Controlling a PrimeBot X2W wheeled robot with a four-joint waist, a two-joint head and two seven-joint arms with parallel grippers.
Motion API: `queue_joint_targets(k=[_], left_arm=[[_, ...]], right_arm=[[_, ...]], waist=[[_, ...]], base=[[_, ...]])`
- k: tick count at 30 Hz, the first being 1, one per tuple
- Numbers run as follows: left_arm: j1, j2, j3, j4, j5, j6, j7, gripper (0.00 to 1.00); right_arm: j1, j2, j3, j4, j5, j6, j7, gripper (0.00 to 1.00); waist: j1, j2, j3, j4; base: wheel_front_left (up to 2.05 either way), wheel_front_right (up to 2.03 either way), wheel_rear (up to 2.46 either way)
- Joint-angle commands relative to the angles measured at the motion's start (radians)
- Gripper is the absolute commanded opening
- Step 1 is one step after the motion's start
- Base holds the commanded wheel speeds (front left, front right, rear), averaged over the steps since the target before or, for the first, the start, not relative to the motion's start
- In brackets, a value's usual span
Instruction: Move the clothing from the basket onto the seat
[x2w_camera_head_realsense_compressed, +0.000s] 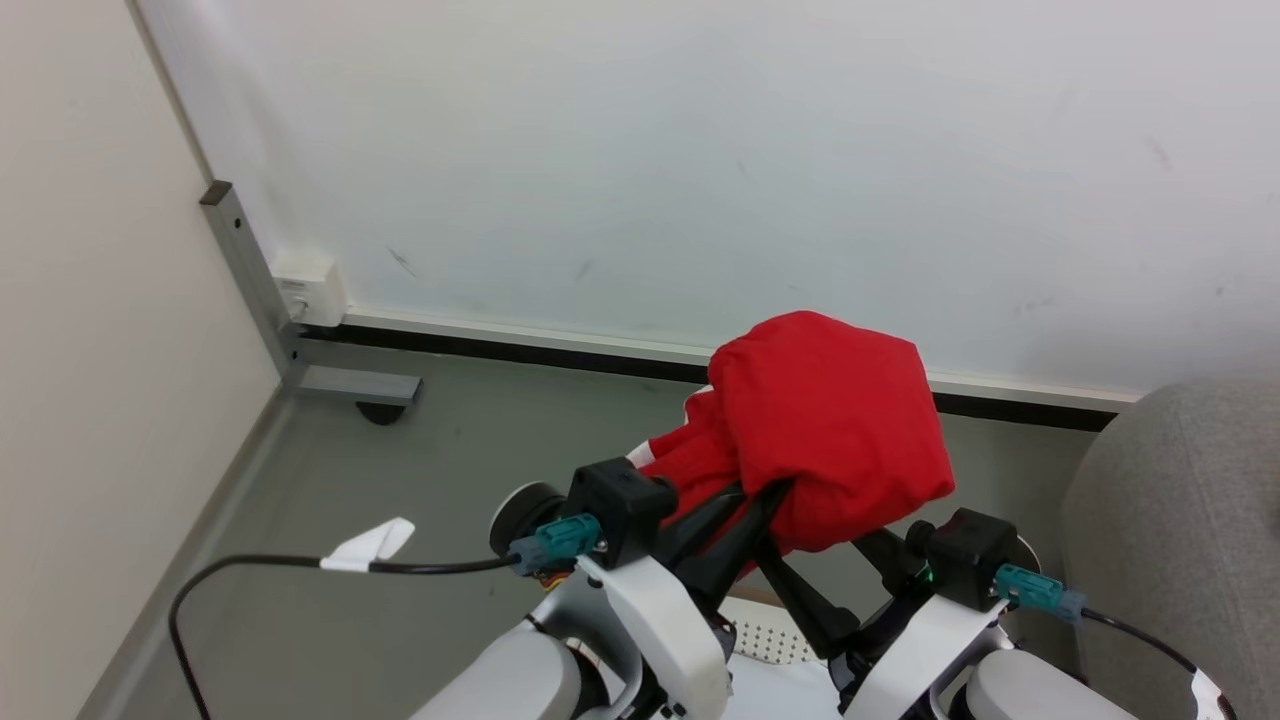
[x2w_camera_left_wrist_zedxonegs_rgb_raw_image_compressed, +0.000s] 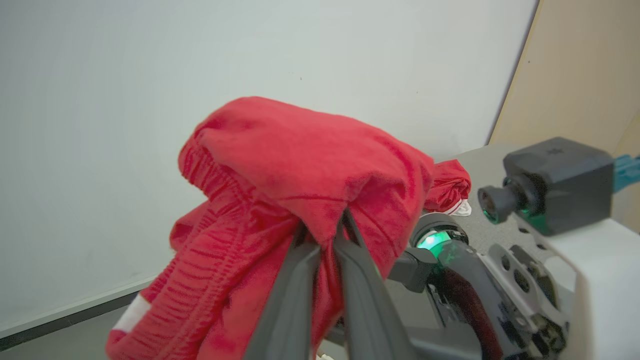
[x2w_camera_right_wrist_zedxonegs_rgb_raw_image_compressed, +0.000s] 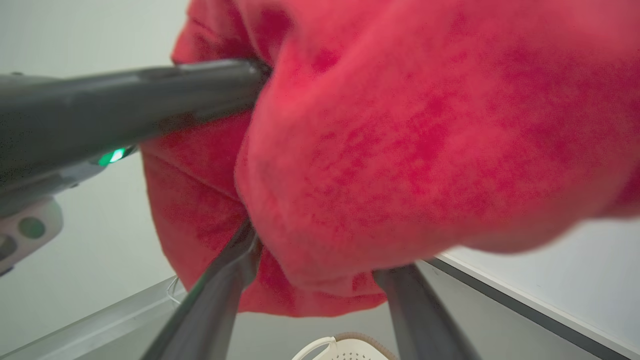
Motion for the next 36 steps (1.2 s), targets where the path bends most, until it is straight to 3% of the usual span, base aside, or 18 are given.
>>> queue_joint_targets(k=[1, 2, 4, 5, 10, 19, 21, 22, 28, 36], left_arm=[[0.016, 0.002, -0.005, 0.006, -0.003, -0.004, 0.006, 0.00], [0.018, 0.000, -0.009, 0.008, -0.004, -0.005, 0.006, 0.00], [0.021, 0.000, -0.011, 0.012, -0.007, -0.003, 0.007, 0.00], [0.021, 0.001, -0.012, 0.013, -0.009, -0.002, 0.008, 0.00], [0.023, 0.011, -0.004, 0.016, -0.015, 0.006, 0.009, 0.00], [0.030, 0.024, 0.011, 0.024, -0.019, 0.024, 0.001, 0.00], [0.031, 0.027, 0.013, 0.019, -0.016, 0.031, -0.005, 0.72], [0.032, 0.028, 0.014, 0.014, -0.017, 0.032, -0.008, 0.98], [0.023, 0.045, 0.026, -0.020, 0.001, 0.054, -0.012, 1.00], [0.028, 0.044, 0.024, -0.058, 0.016, 0.060, -0.059, 1.00]], right_arm=[[-0.022, 0.006, 0.011, 0.014, 0.019, -0.002, -0.010, 1.00], [-0.031, 0.010, 0.021, 0.024, 0.028, -0.002, -0.013, 1.00], [-0.045, 0.012, 0.038, 0.038, 0.038, -0.002, -0.020, 0.25], [-0.050, 0.012, 0.049, 0.041, 0.046, -0.002, -0.021, 0.00], [-0.063, 0.004, 0.082, 0.046, 0.076, -0.002, -0.026, 0.00], [-0.039, 0.008, 0.047, 0.022, 0.086, -0.002, -0.027, 0.00], [-0.033, 0.018, 0.033, 0.013, 0.103, -0.002, -0.027, 0.00], [-0.037, 0.020, 0.026, 0.011, 0.107, -0.002, -0.027, 0.00], [-0.069, 0.018, -0.050, 0.003, 0.099, -0.002, -0.027, 0.00], [0.001, -0.070, -0.187, -0.036, 0.055, -0.002, -0.027, 0.00]], waist=[[-0.0001, 0.0000, -0.010, 0.018], [-0.0001, 0.0000, -0.011, 0.024], [-0.0001, 0.0000, -0.014, 0.031], [-0.0001, 0.0000, -0.015, 0.034], [-0.0001, 0.0000, -0.015, 0.034], [-0.0001, 0.0000, -0.005, 0.000], [-0.0001, 0.0000, -0.001, -0.018], [-0.0001, 0.0000, 0.001, -0.030], [-0.0001, 0.0000, 0.022, -0.137], [-0.0001, 0.0000, 0.051, -0.297]], base=[[0.00, 0.00, 0.00], [0.00, 0.00, 0.00], [0.00, 0.00, 0.00], [0.00, 0.00, 0.00], [0.00, 0.00, 0.00], [0.00, 0.00, 0.00], [0.00, 0.00, 0.00], [0.00, 0.00, 0.00], [0.00, 0.00, 0.00], [0.00, 0.00, 0.00]])
